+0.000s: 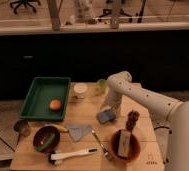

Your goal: Place sponge in table surface

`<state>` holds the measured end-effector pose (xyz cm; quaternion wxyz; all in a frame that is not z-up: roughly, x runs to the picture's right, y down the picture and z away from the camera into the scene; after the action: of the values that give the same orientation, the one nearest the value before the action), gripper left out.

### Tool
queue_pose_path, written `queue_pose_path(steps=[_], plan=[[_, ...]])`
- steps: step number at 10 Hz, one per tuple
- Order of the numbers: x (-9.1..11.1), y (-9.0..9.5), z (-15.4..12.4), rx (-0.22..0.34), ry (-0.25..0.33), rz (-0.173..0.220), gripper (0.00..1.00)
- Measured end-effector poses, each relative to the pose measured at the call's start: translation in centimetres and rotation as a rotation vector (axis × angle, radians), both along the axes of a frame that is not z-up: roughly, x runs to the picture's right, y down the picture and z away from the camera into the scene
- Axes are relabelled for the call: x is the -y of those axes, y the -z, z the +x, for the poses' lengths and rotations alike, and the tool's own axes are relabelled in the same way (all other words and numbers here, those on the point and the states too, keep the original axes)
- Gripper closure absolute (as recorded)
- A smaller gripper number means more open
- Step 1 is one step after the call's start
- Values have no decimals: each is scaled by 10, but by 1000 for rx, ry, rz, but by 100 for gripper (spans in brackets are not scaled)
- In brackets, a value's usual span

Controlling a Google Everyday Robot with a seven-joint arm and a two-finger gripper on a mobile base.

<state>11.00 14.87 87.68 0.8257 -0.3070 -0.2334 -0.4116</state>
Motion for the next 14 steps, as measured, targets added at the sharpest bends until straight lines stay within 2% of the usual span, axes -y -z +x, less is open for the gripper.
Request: queue_pose_path(steps=[4,9,14], plan=[[5,2,3,-5,3,5,20],[21,5,19,-16,-43,28,20],[22,5,19,-15,-46,33,20]])
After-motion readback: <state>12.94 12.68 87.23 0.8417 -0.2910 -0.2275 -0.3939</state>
